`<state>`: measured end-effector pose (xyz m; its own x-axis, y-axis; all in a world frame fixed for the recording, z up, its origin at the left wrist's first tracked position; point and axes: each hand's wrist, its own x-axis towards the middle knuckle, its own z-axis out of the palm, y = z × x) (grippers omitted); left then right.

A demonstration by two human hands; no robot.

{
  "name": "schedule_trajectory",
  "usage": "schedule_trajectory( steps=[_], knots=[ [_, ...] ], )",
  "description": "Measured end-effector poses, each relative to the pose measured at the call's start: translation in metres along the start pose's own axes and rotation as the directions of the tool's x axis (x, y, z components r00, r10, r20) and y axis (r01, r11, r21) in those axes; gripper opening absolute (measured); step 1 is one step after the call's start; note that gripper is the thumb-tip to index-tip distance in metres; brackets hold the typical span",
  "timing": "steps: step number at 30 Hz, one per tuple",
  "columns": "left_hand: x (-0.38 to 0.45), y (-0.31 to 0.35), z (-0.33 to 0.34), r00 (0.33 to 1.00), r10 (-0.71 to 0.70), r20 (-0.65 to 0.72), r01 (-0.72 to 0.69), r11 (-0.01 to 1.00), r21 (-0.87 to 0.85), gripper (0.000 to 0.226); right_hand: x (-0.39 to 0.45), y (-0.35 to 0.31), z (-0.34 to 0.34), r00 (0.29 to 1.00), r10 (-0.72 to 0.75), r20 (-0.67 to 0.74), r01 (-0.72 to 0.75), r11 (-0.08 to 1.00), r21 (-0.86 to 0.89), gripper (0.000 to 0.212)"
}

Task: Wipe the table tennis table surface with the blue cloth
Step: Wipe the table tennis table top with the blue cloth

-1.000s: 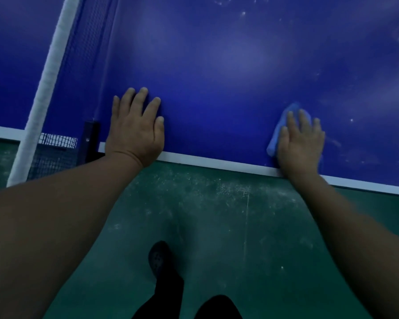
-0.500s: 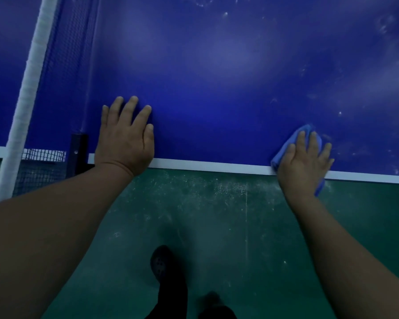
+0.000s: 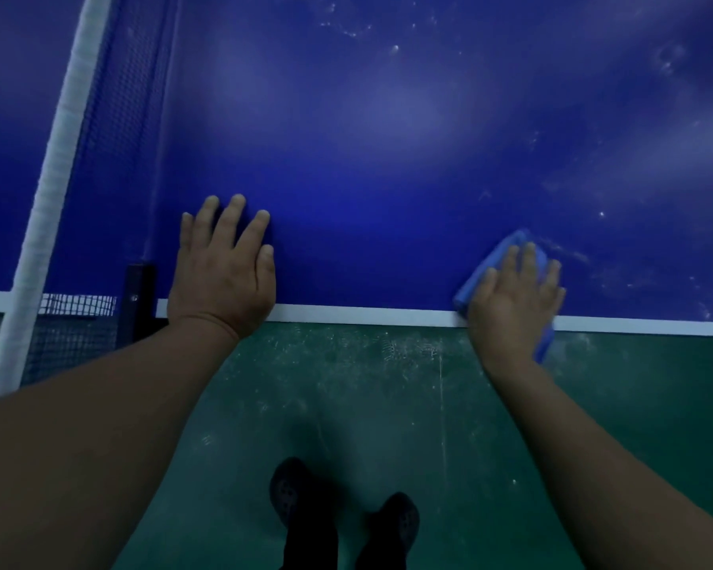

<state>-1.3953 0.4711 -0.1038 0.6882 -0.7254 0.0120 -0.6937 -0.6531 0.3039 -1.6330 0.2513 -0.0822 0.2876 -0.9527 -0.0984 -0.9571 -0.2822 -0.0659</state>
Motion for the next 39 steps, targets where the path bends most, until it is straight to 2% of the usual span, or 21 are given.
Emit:
schedule_trajectory(
  steps=[3, 5, 7, 9, 11, 13, 16, 18, 19, 20, 22, 23, 25, 26, 27, 28, 31, 34, 36, 37, 39],
  knots=[
    [0.000, -0.001, 0.000, 1.000, 0.001, -0.012, -0.001, 1.000, -0.003, 0.060, -0.005, -0.087, 0.013, 0.949, -0.315, 0.003, 0.315, 0.949, 0.009, 0.056],
    [0.001, -0.001, 0.001, 0.999, 0.012, -0.034, -0.012, 1.000, -0.007, 0.059, 0.001, -0.147, 0.022, 0.830, -0.558, -0.002, 0.558, 0.830, -0.019, 0.056],
    [0.000, -0.001, 0.002, 0.999, 0.013, -0.049, -0.014, 1.000, -0.008, 0.059, 0.024, -0.181, 0.025, 0.743, -0.669, 0.024, 0.669, 0.742, -0.039, 0.054],
    [0.001, -0.001, 0.002, 0.999, 0.012, -0.047, -0.013, 1.000, -0.014, 0.058, 0.058, -0.167, 0.019, 0.811, -0.584, 0.033, 0.585, 0.809, -0.059, 0.054],
    [0.000, 0.000, 0.002, 0.999, 0.013, -0.053, -0.014, 1.000, -0.013, 0.058, 0.092, -0.104, 0.014, 0.925, -0.379, -0.032, 0.374, 0.922, -0.095, 0.053],
    [0.001, -0.001, 0.002, 0.998, 0.020, -0.057, -0.021, 1.000, -0.012, 0.057, 0.102, -0.023, 0.001, 0.988, -0.122, -0.089, 0.113, 0.988, -0.101, 0.058],
    [0.001, 0.000, 0.003, 0.998, 0.018, -0.053, -0.019, 1.000, -0.018, 0.057, 0.084, 0.056, -0.012, 0.976, 0.195, -0.092, -0.197, 0.980, -0.009, 0.057],
    [0.000, 0.000, 0.003, 0.999, 0.016, -0.045, -0.017, 1.000, -0.017, 0.058, 0.070, 0.050, -0.008, 0.943, 0.316, -0.102, -0.312, 0.949, 0.056, 0.053],
    [0.000, 0.000, 0.003, 0.999, 0.014, -0.039, -0.014, 1.000, -0.021, 0.058, 0.063, 0.034, -0.005, 0.946, 0.299, -0.125, -0.295, 0.954, 0.054, 0.053],
    [0.001, -0.001, 0.002, 0.999, 0.010, -0.036, -0.010, 1.000, -0.023, 0.059, 0.052, 0.012, 0.001, 0.966, 0.219, -0.138, -0.215, 0.976, 0.042, 0.052],
    [0.002, 0.000, 0.002, 0.999, 0.012, -0.036, -0.013, 1.000, -0.019, 0.059, 0.017, -0.045, 0.015, 0.989, -0.109, -0.097, 0.111, 0.994, 0.022, 0.052],
    [0.001, 0.001, 0.002, 0.999, 0.015, -0.034, -0.015, 1.000, -0.017, 0.059, -0.010, -0.069, 0.022, 0.941, -0.332, -0.065, 0.333, 0.943, 0.000, 0.053],
    [0.000, 0.000, 0.001, 0.999, 0.008, -0.043, -0.008, 1.000, -0.014, 0.060, -0.052, -0.084, 0.028, 0.691, -0.723, 0.015, 0.723, 0.690, -0.032, 0.051],
    [0.000, 0.000, 0.001, 0.999, 0.006, -0.046, -0.007, 1.000, -0.015, 0.060, -0.054, -0.073, 0.025, 0.600, -0.799, 0.042, 0.800, 0.600, -0.012, 0.051],
    [0.001, 0.001, 0.002, 0.999, 0.008, -0.043, -0.008, 1.000, -0.014, 0.061, -0.042, -0.054, 0.022, 0.578, -0.815, 0.047, 0.816, 0.578, -0.005, 0.051],
    [0.001, 0.001, 0.002, 0.999, 0.009, -0.039, -0.009, 1.000, -0.013, 0.061, -0.024, -0.028, 0.021, 0.618, -0.784, 0.050, 0.786, 0.618, -0.025, 0.051],
    [0.001, 0.001, 0.002, 0.999, 0.004, -0.044, -0.004, 1.000, -0.001, 0.060, 0.046, 0.035, 0.009, 0.797, -0.603, 0.035, 0.602, 0.787, -0.139, 0.063],
    [0.000, 0.001, 0.003, 0.999, 0.010, -0.035, -0.010, 1.000, -0.002, 0.060, 0.065, 0.010, 0.000, 0.941, -0.338, 0.000, 0.338, 0.940, -0.046, 0.065],
    [0.001, 0.001, 0.003, 0.999, 0.000, -0.036, 0.000, 1.000, -0.003, 0.060, 0.044, -0.035, 0.004, 0.927, -0.375, -0.025, 0.376, 0.927, 0.007, 0.065],
    [0.001, 0.001, 0.003, 0.999, -0.001, -0.033, 0.001, 1.000, -0.005, 0.060, 0.028, -0.058, 0.009, 0.880, -0.473, -0.050, 0.474, 0.880, 0.023, 0.065],
    [0.001, -0.001, 0.003, 0.999, 0.001, -0.036, -0.002, 1.000, -0.014, 0.061, -0.014, -0.089, 0.020, 0.709, -0.704, -0.039, 0.705, 0.709, 0.009, 0.063]
  ],
)
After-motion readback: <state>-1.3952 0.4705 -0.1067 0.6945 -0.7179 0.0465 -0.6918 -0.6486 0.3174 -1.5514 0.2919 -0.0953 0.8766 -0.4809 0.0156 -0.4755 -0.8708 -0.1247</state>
